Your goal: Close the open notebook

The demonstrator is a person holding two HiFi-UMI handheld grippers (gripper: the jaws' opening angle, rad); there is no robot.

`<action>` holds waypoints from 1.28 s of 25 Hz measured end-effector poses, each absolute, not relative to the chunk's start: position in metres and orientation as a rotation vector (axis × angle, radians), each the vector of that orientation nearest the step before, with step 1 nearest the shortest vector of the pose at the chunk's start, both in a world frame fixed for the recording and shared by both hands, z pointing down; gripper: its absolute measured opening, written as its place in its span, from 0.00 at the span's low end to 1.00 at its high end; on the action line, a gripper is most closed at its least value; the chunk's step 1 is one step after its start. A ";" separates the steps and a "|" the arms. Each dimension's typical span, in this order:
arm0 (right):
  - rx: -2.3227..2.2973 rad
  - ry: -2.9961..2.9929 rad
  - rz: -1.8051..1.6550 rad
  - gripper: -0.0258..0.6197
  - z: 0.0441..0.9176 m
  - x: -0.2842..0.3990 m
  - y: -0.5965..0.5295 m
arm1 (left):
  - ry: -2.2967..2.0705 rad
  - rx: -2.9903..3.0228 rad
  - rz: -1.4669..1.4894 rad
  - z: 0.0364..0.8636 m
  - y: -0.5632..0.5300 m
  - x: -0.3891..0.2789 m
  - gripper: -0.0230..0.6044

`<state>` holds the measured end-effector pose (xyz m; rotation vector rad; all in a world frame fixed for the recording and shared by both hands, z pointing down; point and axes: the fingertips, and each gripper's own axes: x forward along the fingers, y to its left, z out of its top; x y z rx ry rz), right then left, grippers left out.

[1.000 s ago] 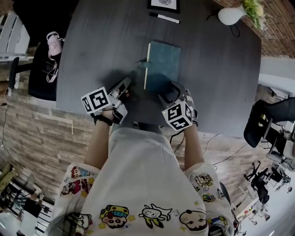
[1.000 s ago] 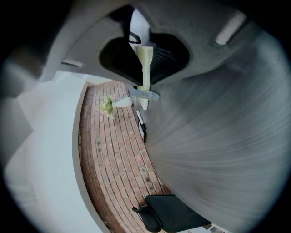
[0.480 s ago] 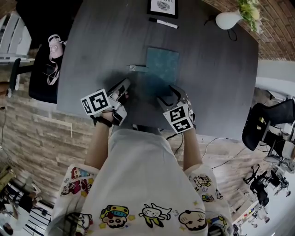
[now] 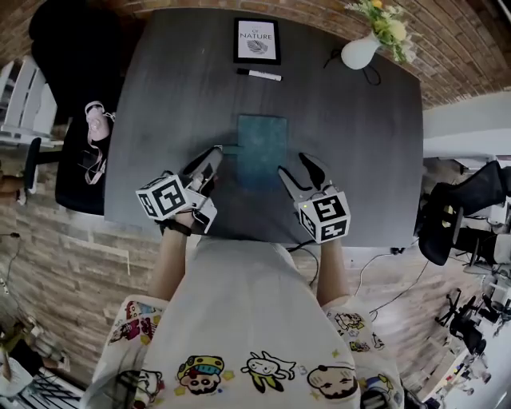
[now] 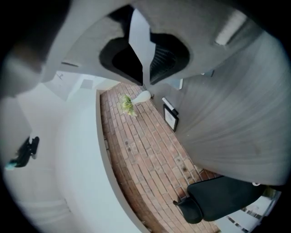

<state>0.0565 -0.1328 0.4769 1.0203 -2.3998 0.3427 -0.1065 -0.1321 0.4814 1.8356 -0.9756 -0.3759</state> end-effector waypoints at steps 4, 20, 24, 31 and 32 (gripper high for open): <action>1.193 -2.536 0.340 0.37 0.421 0.070 -0.152 | -0.979 1.984 -0.378 0.439 -0.146 -0.098 0.11; 1.509 -2.721 0.201 0.05 0.314 0.115 -0.154 | -1.059 2.504 -0.046 0.353 -0.132 -0.053 0.04; 1.567 -2.692 0.217 0.05 0.324 0.123 -0.151 | -1.090 2.530 0.015 0.358 -0.127 -0.055 0.03; 1.546 -2.661 0.279 0.05 0.340 0.127 -0.143 | -1.164 2.457 0.037 0.378 -0.128 -0.070 0.03; 1.545 -2.658 0.283 0.05 0.340 0.128 -0.143 | -1.167 2.455 0.046 0.380 -0.128 -0.070 0.03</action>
